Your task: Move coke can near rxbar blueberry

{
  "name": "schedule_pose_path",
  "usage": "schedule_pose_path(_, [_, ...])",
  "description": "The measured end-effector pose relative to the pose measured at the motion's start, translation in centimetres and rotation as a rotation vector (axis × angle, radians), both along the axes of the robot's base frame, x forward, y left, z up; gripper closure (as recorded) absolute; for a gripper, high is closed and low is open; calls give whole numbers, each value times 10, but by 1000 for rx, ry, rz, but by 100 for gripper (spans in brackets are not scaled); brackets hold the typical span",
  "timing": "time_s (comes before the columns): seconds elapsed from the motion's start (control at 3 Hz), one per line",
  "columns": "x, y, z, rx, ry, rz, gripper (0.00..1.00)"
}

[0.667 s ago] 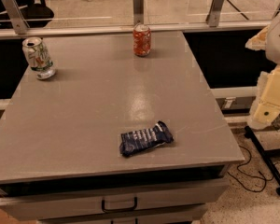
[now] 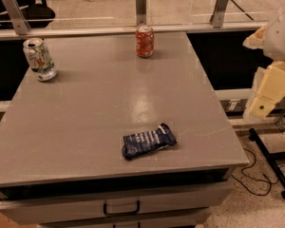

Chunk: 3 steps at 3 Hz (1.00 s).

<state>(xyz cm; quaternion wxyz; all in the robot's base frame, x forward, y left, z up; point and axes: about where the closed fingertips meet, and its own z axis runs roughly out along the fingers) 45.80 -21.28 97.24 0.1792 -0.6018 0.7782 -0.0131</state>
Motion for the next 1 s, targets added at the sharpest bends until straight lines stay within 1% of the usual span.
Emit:
schedule_pose_path(0.33, [46, 14, -13, 44, -46, 36, 0])
schedule_pose_path(0.67, [108, 39, -23, 93, -153, 56, 0])
schedule_pose_path(1.0, [179, 64, -16, 141, -299, 31, 0])
